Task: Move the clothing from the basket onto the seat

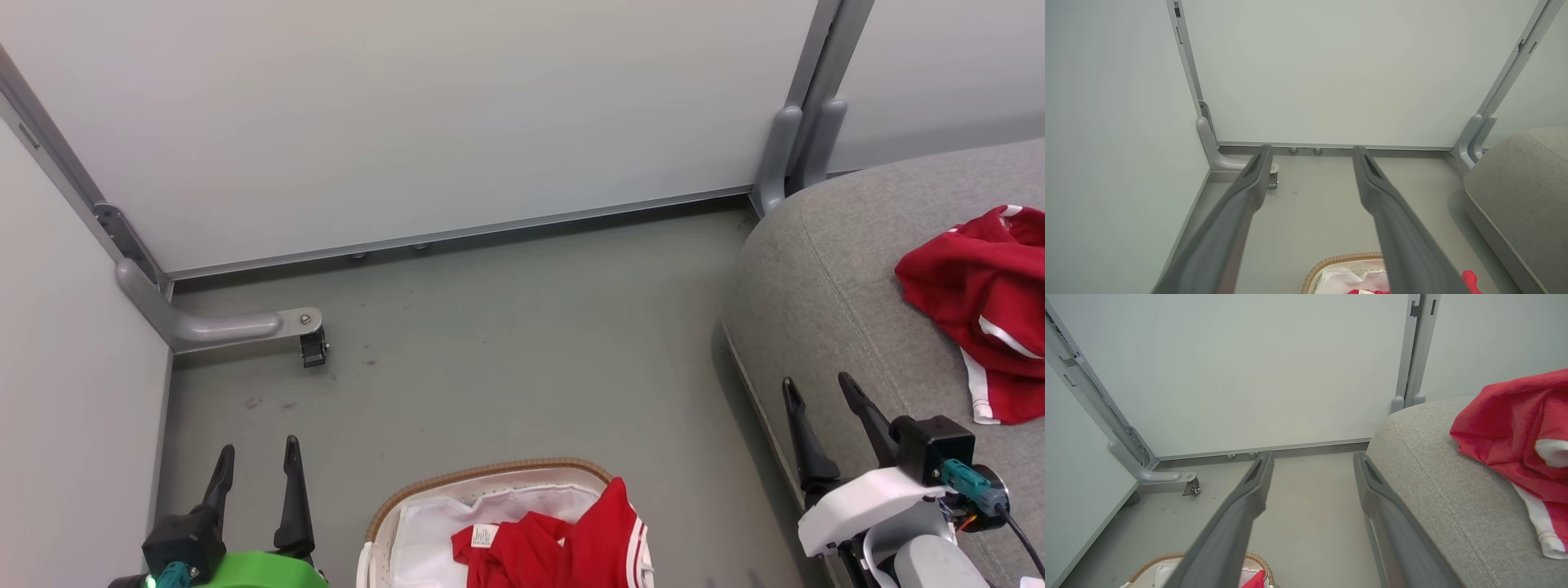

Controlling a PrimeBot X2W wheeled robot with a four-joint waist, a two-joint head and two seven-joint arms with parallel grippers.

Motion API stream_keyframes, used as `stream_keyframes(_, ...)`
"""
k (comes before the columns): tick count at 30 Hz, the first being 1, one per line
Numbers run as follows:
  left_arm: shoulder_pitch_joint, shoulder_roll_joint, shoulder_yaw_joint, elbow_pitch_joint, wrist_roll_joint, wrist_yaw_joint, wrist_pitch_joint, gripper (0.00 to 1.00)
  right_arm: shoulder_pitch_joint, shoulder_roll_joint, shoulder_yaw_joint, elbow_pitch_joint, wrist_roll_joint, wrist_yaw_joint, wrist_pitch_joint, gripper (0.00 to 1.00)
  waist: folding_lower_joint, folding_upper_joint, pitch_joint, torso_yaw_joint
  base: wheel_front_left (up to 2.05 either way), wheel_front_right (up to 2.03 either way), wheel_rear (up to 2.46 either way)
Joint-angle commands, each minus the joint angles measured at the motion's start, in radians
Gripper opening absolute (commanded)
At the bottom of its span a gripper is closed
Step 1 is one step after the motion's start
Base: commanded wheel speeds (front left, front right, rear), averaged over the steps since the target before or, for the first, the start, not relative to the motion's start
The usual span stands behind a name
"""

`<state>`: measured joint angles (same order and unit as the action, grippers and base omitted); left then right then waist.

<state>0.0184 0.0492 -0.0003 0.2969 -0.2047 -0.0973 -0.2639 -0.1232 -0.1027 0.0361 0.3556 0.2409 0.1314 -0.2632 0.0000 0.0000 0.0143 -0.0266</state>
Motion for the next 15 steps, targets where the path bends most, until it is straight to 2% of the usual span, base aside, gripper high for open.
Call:
stream_keyframes(1, 0.018, 0.003, -0.004, -0.002, -0.017, 0.002, -0.001, 1.00, 0.014, 0.002, -0.001, 0.000, 0.003, -0.001, -0.002, 1.00, 0.0000, 0.0000, -0.001, -0.001, 0.00, 0.00, 0.00)
stream_keyframes(8, 0.006, 0.003, -0.045, 0.013, -0.030, -0.002, -0.001, 1.00, -0.015, 0.005, 0.008, -0.011, 0.004, -0.001, -0.002, 1.00, 0.0000, 0.0000, 0.029, -0.020, 0.00, 0.00, 0.00)
stream_keyframes(15, -0.086, 0.003, -0.165, 0.073, -0.047, -0.017, -0.001, 1.00, -0.089, 0.013, 0.026, -0.055, 0.022, -0.001, -0.002, 1.00, 0.0000, 0.0000, 0.156, -0.061, 0.00, 0.00, 0.00)
